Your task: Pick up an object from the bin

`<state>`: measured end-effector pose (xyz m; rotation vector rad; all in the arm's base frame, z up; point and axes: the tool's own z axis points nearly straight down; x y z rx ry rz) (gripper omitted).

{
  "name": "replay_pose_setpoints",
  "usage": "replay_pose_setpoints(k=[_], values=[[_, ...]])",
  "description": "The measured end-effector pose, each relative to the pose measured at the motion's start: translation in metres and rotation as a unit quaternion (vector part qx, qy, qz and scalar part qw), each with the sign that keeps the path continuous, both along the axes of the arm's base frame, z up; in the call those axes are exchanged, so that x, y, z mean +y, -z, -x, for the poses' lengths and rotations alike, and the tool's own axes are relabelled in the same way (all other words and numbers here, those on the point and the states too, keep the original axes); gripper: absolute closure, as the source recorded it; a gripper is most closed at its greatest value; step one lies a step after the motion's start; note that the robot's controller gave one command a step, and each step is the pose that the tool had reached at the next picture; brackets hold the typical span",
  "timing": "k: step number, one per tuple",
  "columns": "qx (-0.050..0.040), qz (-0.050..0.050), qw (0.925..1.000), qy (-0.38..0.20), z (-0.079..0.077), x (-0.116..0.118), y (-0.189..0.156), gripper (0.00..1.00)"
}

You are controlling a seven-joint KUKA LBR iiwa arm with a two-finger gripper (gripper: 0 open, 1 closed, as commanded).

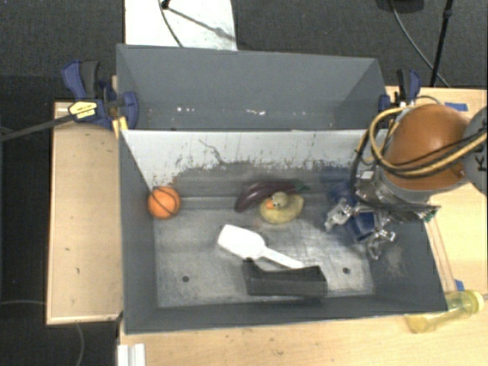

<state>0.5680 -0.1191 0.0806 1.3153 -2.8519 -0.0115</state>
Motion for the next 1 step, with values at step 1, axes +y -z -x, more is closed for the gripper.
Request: replay_pose_setpoints(k=[1], values=[[-0.0009, 0.002, 1.0, 0.001, -0.0005, -0.0027, -0.0005, 0.0]])
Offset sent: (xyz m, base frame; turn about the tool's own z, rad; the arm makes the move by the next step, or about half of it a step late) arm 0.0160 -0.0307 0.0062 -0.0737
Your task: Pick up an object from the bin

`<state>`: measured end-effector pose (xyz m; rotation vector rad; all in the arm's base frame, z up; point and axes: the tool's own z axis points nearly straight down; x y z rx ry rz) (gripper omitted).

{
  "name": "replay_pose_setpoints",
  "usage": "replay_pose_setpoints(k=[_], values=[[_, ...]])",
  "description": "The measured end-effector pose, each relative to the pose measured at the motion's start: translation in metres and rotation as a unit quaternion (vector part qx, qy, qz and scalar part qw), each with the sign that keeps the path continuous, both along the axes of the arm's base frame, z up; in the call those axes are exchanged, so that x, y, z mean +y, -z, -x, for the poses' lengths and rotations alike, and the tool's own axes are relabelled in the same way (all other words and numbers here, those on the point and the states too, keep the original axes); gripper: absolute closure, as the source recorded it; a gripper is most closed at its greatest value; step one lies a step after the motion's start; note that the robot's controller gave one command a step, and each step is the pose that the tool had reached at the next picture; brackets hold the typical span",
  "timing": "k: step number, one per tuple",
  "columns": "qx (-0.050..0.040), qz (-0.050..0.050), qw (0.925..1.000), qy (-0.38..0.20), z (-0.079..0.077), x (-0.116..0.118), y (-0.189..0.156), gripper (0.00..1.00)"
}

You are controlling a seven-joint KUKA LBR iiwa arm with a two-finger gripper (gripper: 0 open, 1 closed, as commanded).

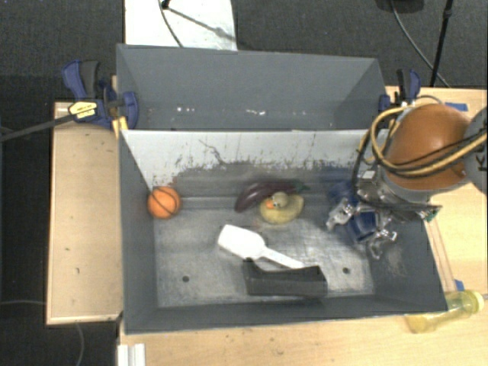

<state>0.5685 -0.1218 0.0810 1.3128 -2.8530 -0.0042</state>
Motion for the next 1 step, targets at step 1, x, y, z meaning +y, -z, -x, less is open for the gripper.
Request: replay_pose_setpoints(k=[1], values=[[0.0047, -0.003, 0.9998, -0.017, -0.0058, -0.0106, -0.0023, 0.0]])
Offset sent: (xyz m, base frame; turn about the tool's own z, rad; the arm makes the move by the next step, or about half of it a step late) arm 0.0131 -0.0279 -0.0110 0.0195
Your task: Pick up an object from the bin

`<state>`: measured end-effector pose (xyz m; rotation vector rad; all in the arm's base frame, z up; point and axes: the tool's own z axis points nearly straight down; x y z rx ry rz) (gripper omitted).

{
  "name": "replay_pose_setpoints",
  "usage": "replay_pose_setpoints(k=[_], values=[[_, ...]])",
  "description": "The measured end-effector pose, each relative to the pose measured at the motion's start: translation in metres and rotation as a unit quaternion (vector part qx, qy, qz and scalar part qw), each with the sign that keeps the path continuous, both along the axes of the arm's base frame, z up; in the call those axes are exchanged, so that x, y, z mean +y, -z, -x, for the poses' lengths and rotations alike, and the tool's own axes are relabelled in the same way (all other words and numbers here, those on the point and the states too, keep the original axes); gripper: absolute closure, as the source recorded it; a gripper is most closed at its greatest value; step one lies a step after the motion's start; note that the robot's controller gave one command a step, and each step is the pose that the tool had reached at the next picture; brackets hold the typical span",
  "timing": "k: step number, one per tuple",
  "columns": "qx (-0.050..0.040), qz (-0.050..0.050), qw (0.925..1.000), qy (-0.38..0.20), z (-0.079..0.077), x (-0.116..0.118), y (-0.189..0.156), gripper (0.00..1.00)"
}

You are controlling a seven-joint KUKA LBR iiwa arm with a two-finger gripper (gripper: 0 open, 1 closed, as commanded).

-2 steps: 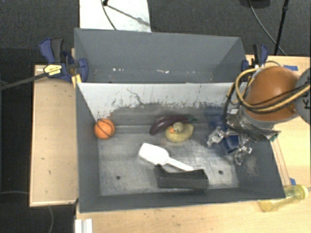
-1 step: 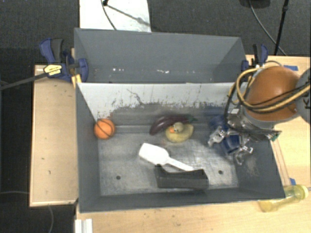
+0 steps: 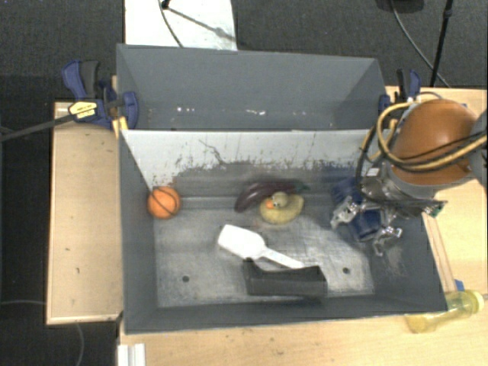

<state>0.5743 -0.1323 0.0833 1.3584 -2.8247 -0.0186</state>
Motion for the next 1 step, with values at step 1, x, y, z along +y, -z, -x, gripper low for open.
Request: replay_pose_setpoints(k=[1], values=[[0.0077, -0.006, 0.9998, 0.018, -0.0027, -0.0039, 0.0078, 0.0]])
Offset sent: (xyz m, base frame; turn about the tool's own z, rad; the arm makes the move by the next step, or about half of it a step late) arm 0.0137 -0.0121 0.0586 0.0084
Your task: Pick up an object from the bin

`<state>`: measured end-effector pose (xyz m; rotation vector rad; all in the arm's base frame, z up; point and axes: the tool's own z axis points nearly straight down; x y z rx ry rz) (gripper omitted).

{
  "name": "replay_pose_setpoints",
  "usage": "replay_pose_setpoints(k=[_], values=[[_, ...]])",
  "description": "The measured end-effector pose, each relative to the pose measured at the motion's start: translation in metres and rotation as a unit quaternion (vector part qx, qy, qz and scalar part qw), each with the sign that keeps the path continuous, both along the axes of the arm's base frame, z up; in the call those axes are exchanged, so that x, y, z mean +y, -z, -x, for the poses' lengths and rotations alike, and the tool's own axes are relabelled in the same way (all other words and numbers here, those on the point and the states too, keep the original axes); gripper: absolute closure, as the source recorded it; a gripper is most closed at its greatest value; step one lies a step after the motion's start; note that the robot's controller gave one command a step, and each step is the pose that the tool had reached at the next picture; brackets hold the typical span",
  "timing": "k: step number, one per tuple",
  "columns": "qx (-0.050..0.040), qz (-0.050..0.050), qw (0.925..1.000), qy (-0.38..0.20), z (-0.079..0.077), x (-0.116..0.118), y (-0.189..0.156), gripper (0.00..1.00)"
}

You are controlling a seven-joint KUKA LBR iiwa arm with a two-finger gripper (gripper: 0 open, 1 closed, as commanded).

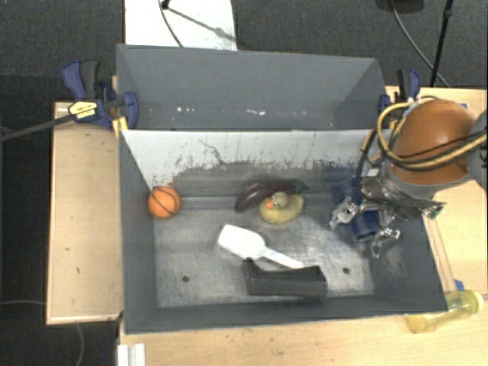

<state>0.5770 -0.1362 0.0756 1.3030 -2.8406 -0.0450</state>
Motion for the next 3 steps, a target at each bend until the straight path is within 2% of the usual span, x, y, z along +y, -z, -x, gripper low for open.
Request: replay_pose_setpoints(k=[1, 2, 3], values=[[-0.0102, 0.007, 0.9999, -0.005, -0.006, -0.006, -0.038, 0.0], [-0.0182, 0.0, 0.9996, -0.019, -0.018, -0.001, -0.011, 1.0], [-0.0182, 0.001, 0.9997, -0.019, -0.018, -0.001, -0.011, 1.0]])
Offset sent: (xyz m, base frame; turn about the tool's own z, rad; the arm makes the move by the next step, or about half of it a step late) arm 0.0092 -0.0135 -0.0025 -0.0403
